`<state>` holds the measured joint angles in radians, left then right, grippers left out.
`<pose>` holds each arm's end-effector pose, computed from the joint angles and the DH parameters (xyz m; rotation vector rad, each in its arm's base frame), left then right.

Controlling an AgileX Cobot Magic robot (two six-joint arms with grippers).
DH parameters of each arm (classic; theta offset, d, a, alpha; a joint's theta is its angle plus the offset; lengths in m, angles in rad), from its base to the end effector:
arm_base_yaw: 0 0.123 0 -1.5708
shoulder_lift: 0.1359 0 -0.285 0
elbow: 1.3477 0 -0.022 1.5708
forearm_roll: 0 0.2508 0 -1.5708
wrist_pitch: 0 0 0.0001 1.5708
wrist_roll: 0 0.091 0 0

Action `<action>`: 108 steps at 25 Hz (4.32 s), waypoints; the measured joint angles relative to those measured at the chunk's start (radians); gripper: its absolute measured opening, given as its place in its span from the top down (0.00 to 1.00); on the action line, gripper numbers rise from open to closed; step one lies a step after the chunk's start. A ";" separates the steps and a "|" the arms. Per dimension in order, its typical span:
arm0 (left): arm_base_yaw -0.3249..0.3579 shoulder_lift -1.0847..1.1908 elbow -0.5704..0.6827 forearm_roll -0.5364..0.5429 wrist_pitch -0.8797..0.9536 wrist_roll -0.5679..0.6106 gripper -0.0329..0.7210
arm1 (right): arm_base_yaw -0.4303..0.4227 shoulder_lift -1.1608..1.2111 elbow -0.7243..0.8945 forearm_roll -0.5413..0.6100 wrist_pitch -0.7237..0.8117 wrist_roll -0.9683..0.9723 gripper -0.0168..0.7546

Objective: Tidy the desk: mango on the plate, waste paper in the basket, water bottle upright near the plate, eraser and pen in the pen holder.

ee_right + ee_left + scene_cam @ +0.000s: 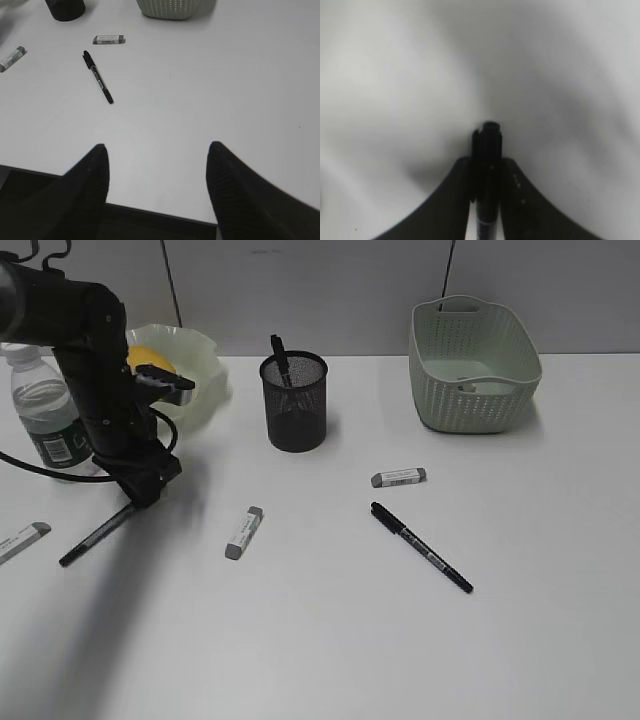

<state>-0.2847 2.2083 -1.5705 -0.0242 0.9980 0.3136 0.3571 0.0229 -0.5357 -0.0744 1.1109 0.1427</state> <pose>0.4086 -0.1215 0.1235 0.9000 2.9863 -0.0315 -0.0050 -0.0084 0.2834 -0.2170 2.0752 0.2153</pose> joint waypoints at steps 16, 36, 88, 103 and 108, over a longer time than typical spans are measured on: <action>0.000 -0.118 -0.084 -0.098 0.039 -0.003 0.79 | 0.000 0.000 0.000 0.000 0.000 0.000 0.34; -0.147 -0.113 -0.247 -0.488 -0.742 -0.003 0.79 | 0.000 0.000 0.000 -0.001 0.000 0.000 0.34; -0.092 -0.271 -0.221 -0.042 0.215 -0.145 0.37 | 0.000 0.000 0.000 -0.001 0.000 0.004 0.34; 0.146 -0.889 0.541 -0.106 -0.043 -0.156 0.37 | 0.000 0.000 0.000 -0.001 0.000 0.006 0.34; 0.148 -1.182 0.730 -0.114 -0.133 -0.156 0.37 | 0.000 0.000 0.000 -0.001 -0.001 0.006 0.34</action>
<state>-0.1367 1.0259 -0.8405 -0.1382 0.8652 0.1573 0.3571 0.0229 -0.5357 -0.0755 1.1099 0.1485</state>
